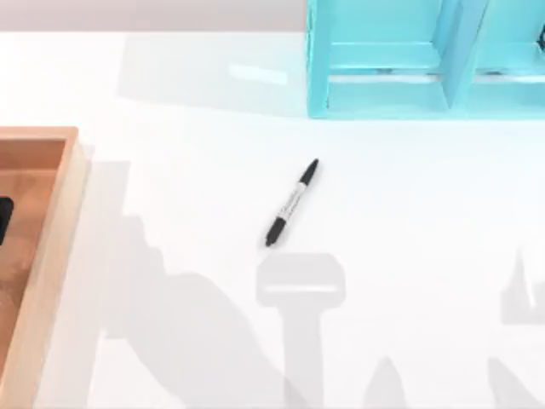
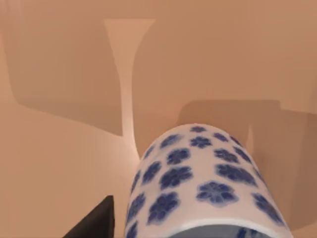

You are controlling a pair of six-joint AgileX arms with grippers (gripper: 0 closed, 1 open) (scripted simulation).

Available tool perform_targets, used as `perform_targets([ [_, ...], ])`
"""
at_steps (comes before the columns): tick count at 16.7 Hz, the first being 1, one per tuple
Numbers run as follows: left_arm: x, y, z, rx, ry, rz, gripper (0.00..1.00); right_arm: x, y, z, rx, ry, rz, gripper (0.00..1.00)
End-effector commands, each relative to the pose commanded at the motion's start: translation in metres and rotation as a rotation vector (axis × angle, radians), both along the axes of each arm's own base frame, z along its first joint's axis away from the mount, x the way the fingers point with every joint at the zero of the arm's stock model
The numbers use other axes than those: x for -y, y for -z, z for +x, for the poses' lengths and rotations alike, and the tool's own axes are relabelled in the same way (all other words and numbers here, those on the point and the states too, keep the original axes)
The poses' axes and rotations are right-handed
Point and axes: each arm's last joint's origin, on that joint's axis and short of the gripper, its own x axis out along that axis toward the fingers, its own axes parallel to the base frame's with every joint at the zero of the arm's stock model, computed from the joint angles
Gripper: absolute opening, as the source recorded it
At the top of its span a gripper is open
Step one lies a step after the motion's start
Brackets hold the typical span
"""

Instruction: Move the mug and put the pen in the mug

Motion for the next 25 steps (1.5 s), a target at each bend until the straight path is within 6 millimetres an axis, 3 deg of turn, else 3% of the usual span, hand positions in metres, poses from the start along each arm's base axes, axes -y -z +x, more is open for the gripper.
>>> perform_targets([
  [1, 0.0, 0.0, 0.0, 0.0, 0.0, 0.0, 1.0, 0.0, 0.0, 0.0, 0.0, 0.0, 0.0, 1.0],
  [14, 0.0, 0.0, 0.0, 0.0, 0.0, 0.0, 0.02, 0.0, 0.0, 0.0, 0.0, 0.0, 0.0, 1.0],
  [25, 0.0, -0.0038, 0.0024, 0.012, -0.009, 0.003, 0.0, 0.0, 0.0, 0.0, 0.0, 0.0, 0.0, 1.0],
])
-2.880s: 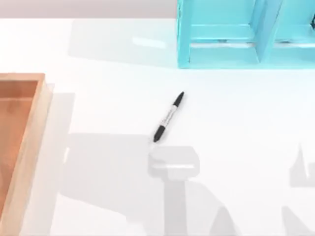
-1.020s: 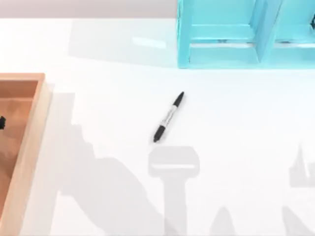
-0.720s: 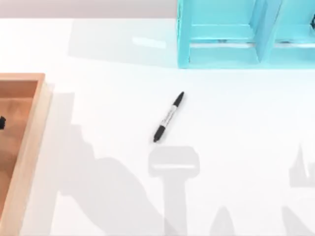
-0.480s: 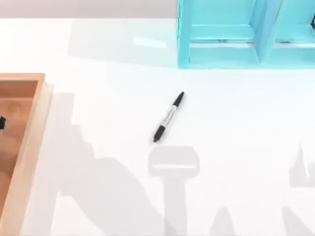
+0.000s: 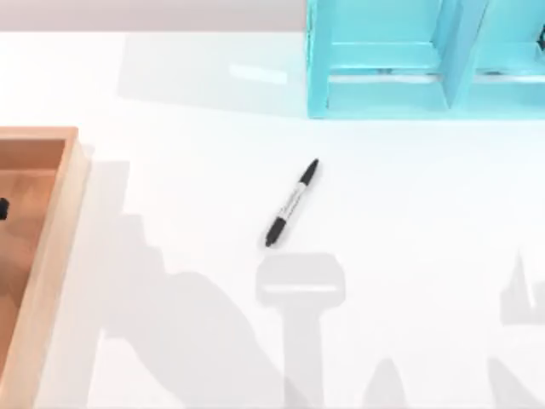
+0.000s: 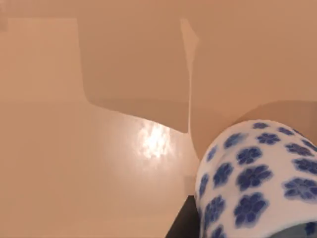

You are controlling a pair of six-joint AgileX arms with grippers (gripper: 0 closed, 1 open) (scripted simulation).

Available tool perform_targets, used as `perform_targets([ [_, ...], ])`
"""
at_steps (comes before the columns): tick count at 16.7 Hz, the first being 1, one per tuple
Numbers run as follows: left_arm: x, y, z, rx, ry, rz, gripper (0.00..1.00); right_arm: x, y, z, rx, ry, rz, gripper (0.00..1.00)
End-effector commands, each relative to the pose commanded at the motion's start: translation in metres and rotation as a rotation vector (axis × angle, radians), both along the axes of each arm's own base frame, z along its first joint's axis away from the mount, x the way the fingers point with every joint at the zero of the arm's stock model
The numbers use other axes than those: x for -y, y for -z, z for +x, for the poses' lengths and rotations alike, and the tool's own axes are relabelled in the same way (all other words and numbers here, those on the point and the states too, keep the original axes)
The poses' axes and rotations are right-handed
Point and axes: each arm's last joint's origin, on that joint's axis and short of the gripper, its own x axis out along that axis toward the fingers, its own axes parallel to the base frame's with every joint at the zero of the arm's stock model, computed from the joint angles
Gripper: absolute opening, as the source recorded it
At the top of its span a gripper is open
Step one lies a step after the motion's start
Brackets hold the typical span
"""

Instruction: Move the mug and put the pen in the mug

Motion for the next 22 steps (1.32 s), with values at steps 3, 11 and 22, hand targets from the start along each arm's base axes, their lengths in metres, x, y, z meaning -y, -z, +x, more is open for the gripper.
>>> perform_targets([
  [3, 0.0, -0.021, 0.013, 0.058, -0.06, 0.016, 0.0, 0.0, 0.0, 0.0, 0.0, 0.0, 0.0, 1.0],
  [11, 0.076, -0.108, 0.027, 0.096, -0.105, -0.001, 0.0, 0.0, 0.0, 0.0, 0.0, 0.0, 0.0, 1.0],
  [22, 0.15, -0.144, -0.004, -0.017, 0.01, -0.002, 0.0, 0.0, 0.0, 0.0, 0.0, 0.0, 0.0, 1.0],
])
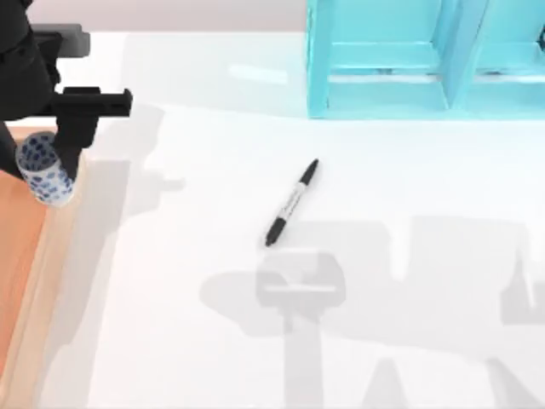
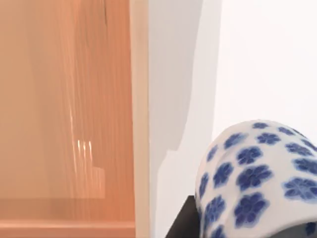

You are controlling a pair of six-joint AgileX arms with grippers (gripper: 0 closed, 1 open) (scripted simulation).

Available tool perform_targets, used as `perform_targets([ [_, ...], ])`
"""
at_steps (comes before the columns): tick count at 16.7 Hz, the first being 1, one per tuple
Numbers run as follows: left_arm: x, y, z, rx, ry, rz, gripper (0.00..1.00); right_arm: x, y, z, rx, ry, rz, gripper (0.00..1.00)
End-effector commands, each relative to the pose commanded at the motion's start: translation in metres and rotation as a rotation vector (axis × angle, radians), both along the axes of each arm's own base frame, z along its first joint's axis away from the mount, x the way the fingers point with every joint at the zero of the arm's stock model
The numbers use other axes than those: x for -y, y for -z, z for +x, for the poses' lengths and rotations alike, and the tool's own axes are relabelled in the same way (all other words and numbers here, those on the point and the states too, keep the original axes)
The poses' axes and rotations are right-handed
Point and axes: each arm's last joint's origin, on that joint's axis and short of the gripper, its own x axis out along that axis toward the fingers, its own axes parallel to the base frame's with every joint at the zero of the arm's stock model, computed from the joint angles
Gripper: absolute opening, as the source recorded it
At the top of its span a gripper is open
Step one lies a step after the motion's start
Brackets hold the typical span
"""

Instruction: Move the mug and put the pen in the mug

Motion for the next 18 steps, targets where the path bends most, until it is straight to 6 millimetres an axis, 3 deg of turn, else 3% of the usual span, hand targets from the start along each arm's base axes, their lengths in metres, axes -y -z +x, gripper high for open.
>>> perform_targets([
  [3, 0.011, 0.011, 0.009, 0.002, -0.004, 0.0, 0.0, 0.0, 0.0, 0.0, 0.0, 0.0, 0.0, 1.0],
  [10, 0.08, 0.084, 0.042, 0.007, 0.003, 0.0, 0.0, 0.0, 0.0, 0.0, 0.0, 0.0, 0.0, 1.0],
  [15, 0.081, 0.088, 0.043, 0.004, 0.002, 0.0, 0.0, 0.0, 0.0, 0.0, 0.0, 0.0, 0.0, 1.0],
  [18, 0.081, 0.105, 0.043, 0.005, 0.002, 0.0, 0.0, 0.0, 0.0, 0.0, 0.0, 0.0, 0.0, 1.0],
])
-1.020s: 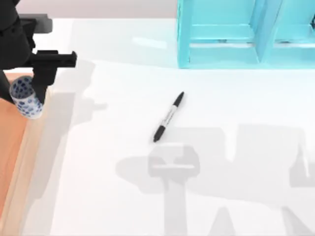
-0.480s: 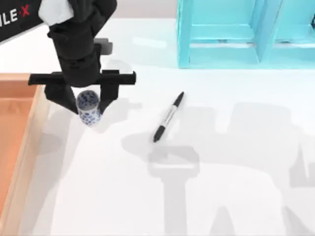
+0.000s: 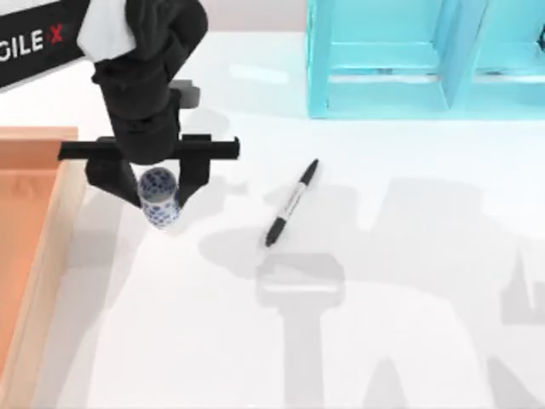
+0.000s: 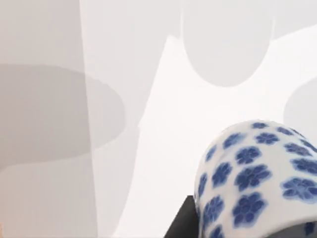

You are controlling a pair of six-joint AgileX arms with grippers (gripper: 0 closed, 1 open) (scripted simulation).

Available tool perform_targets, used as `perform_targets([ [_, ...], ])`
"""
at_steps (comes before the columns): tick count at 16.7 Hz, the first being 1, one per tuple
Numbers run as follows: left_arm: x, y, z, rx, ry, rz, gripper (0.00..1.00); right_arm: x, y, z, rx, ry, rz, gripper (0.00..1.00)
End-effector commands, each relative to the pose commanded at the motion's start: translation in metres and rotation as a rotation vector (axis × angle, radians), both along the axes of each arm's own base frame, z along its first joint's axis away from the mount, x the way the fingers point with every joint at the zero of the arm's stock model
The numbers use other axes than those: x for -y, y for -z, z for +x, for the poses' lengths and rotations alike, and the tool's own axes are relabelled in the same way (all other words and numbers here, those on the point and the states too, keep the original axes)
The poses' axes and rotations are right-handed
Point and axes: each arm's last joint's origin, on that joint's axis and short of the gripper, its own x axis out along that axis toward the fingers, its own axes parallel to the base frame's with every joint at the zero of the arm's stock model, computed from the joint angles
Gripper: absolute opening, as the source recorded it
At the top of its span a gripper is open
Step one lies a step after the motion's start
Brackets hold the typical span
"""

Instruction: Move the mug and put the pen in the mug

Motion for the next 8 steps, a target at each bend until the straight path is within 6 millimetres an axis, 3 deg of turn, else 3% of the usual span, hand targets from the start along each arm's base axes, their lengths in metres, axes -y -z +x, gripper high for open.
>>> perform_targets([
  [4, 0.001, 0.025, 0.0, 0.006, 0.001, -0.002, 0.0, 0.0, 0.0, 0.0, 0.0, 0.0, 0.0, 1.0],
  [8, 0.001, 0.027, 0.0, 0.003, 0.001, -0.001, 0.0, 0.0, 0.0, 0.0, 0.0, 0.0, 0.0, 1.0],
])
